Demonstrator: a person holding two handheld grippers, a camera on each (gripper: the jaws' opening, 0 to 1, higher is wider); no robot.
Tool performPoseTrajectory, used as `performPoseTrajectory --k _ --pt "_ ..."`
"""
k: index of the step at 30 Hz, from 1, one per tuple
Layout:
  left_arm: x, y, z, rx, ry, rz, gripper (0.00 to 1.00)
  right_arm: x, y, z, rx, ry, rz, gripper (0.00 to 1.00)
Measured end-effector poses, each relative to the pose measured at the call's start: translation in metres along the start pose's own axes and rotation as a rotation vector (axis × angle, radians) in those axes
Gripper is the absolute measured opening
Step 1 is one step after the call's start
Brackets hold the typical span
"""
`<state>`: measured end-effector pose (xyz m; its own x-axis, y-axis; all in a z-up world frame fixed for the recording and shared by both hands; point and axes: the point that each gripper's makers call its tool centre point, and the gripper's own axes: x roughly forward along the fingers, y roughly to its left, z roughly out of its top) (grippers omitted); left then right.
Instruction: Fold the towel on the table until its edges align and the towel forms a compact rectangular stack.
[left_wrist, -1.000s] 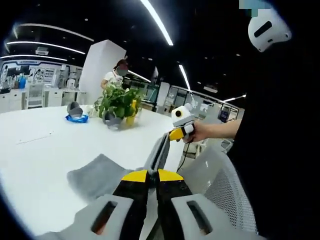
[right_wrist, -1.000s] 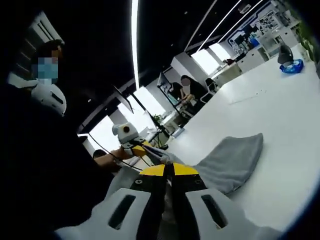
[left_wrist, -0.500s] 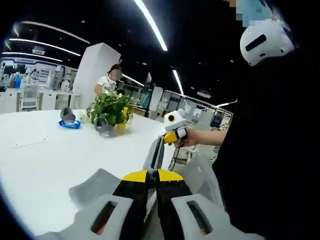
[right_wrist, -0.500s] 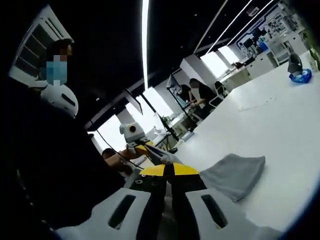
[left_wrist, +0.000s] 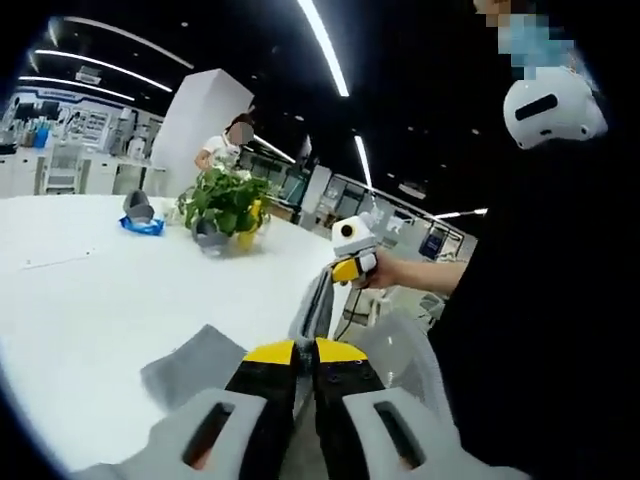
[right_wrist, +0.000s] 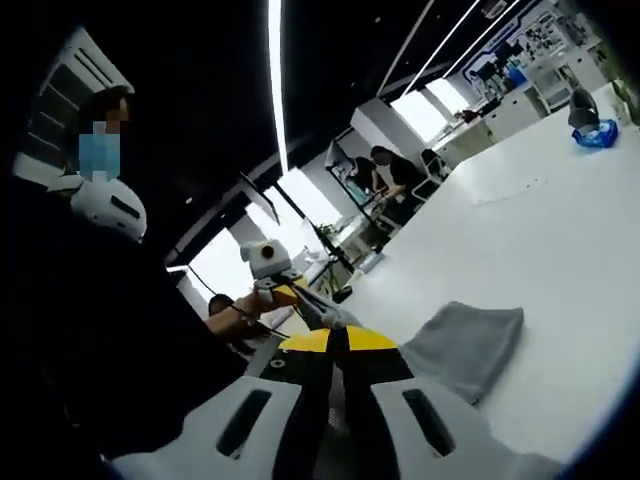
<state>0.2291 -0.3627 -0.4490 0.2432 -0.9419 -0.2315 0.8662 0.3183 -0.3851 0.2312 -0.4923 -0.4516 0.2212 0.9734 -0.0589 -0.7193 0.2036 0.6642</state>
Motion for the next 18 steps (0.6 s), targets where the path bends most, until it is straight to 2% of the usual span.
performPoseTrajectory --k 6,10,13,18 --pt "0.015 0.042 -0.007 -0.073 0.017 0.015 0.05 0.007 -0.050 0.002 0.174 0.018 -0.075 0.00" --pt "0.025 0.067 -0.018 -0.115 0.051 0.035 0.05 0.011 -0.078 -0.004 0.269 0.073 -0.114 0.00" --pt "0.029 0.089 -0.027 -0.201 0.081 0.075 0.05 0.015 -0.090 -0.004 0.282 0.080 -0.124 0.00" --pt "0.035 0.109 -0.031 -0.207 0.086 0.094 0.05 0.023 -0.111 -0.002 0.338 0.076 -0.164 0.00"
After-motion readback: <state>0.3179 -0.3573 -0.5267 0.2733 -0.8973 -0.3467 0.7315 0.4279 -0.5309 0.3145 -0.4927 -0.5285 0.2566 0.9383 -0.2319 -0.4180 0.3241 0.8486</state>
